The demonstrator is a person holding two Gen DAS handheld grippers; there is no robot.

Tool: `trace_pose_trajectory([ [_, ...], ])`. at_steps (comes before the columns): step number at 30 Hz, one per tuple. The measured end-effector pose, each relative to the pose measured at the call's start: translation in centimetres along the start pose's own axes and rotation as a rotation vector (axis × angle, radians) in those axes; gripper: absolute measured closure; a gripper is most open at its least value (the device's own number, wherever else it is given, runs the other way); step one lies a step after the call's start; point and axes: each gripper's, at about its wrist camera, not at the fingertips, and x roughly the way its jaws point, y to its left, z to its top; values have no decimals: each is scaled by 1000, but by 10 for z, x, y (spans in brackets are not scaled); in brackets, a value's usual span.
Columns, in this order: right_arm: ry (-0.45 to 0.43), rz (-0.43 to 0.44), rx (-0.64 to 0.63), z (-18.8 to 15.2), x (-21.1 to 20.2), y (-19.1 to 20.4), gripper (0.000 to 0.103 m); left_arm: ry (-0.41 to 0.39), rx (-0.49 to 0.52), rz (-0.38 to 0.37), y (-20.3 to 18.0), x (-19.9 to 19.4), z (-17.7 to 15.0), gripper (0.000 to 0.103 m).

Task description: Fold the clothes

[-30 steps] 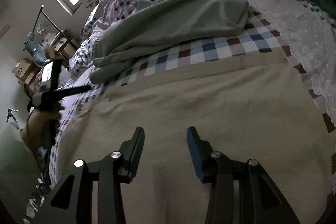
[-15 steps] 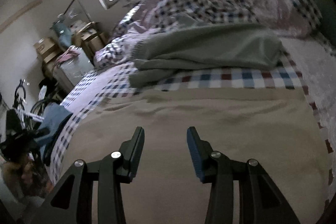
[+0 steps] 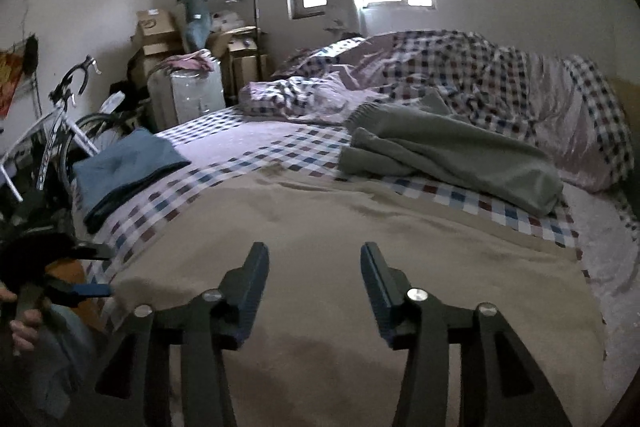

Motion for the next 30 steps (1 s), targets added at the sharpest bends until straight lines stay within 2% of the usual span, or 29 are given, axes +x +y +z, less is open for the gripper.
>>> trace_pose_trajectory([
  [4, 5, -1, -65, -14, -12, 34, 40, 35, -19, -52, 2, 14, -5, 19],
  [7, 10, 21, -178, -26, -12, 69, 35, 10, -25, -86, 1, 13, -3, 20],
  [10, 25, 39, -326, -41, -5, 106, 35, -30, -39, -121, 2, 8, 2, 21],
  [12, 38, 50, -414, -51, 1, 126, 35, -31, -47, -128, 3, 7, 4, 30],
  [13, 43, 65, -457, -57, 7, 137, 35, -24, -51, -126, 3, 8, 5, 42],
  [15, 41, 70, -522, -64, 14, 152, 35, -18, -61, -126, 5, 9, 8, 46],
  [20, 18, 56, -677, -80, 29, 184, 34, -16, -68, -147, 5, 7, 11, 84],
  [22, 3, 40, -727, -85, 35, 192, 33, -10, -60, -159, 3, 5, 10, 95],
  [24, -14, 24, -778, -89, 41, 200, 32, -19, -56, -176, 1, 0, 11, 96],
  [28, -67, -26, -876, -96, 50, 214, 23, -46, -43, -219, -3, -14, 12, 99],
  [30, -99, -60, -927, -100, 56, 221, 23, -46, -34, -232, -5, -18, 13, 100],
])
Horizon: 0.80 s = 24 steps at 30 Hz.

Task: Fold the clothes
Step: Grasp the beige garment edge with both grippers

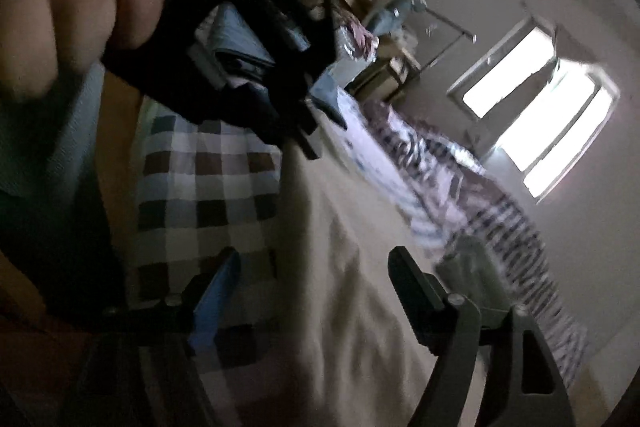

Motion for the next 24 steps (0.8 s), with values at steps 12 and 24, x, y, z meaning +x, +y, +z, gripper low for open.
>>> trace_pose_trajectory([
  [12, 34, -113, -123, 10, 50, 17, 28, 28, -23, -26, 3, 0, 5, 100],
  [24, 75, -58, -52, 14, 58, -8, 91, 24, -60, -57, 9, 0, 0, 87],
])
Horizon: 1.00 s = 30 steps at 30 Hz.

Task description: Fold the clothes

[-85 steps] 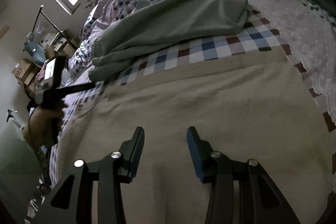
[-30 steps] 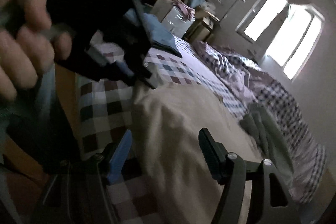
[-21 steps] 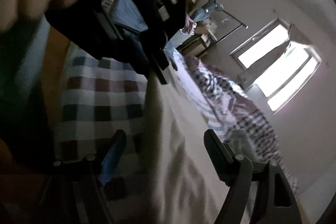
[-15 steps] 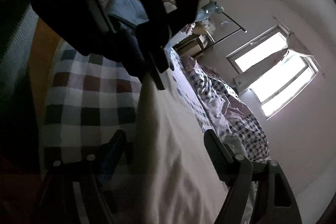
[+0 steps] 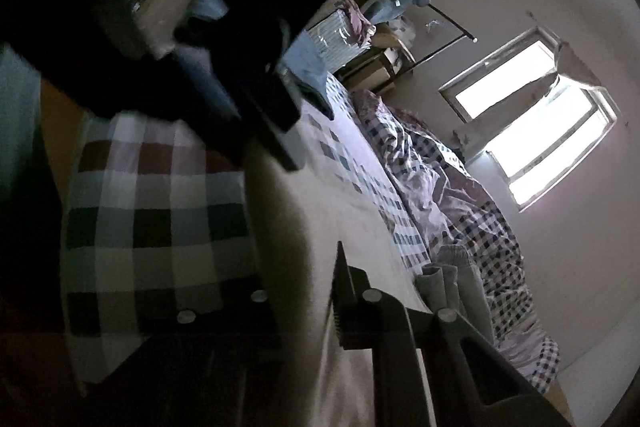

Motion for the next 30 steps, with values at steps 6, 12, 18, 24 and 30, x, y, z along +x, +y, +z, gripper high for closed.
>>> trace_pose_trajectory([
  [6, -6, 12, 21, 3, -8, -11, 91, 20, -27, -53, 1, 9, -6, 37],
  [12, -21, 18, 25, 4, -13, -16, 91, 35, -13, -67, -6, 20, -1, 37],
  [18, -28, 27, 28, 4, -12, -21, 91, 73, 54, -65, -21, 38, 5, 37],
  [24, -53, 52, 23, 3, -16, -22, 91, 101, 101, -24, -33, 50, 14, 37],
  [30, -61, 88, 13, 3, -16, -23, 91, 160, 136, 19, -38, 63, 15, 37],
])
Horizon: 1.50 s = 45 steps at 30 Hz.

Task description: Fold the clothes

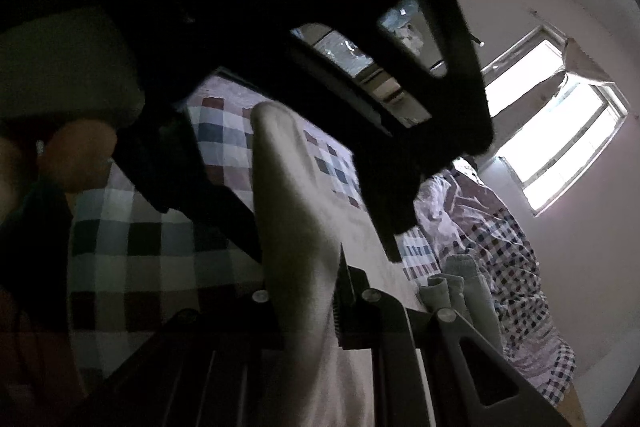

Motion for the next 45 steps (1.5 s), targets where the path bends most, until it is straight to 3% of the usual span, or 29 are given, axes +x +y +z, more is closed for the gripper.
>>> trace_pose_trajectory([
  [5, -1, 14, 0, 2, 1, -1, 91, 1, 27, 7, -4, 2, 4, 39],
  [7, -2, 16, -5, 3, 0, 1, 91, 3, 27, 17, -3, 2, 3, 56],
  [12, 3, -4, -20, 3, 0, 7, 90, -18, 3, 41, 3, -1, 4, 77],
  [15, 20, -27, -19, 1, -1, 12, 80, -48, 10, 45, 3, -7, 4, 93],
  [17, 36, -58, -7, -2, -4, 15, 54, -52, 23, 57, 3, -9, 3, 96],
  [18, 46, -81, 2, -4, -5, 16, 50, -48, 27, 54, 2, -10, 2, 98],
  [21, 97, -146, 21, -16, -2, 15, 38, -44, 53, 45, -5, -10, 3, 100],
  [30, 253, -307, 75, -59, 0, -3, 37, -56, 70, -84, -26, -28, 13, 101],
  [36, 371, -360, 104, -122, -24, -38, 34, -61, 30, -139, -27, -32, 17, 101],
  [39, 395, -394, 73, -147, -45, -47, 34, -56, 6, -161, -26, -31, 17, 101],
  [41, 411, -421, 40, -161, -58, -51, 28, -70, 6, -171, -29, -33, 18, 101],
  [45, 465, -431, 77, -199, -77, -69, 28, -88, -2, -186, -31, -36, 22, 101],
])
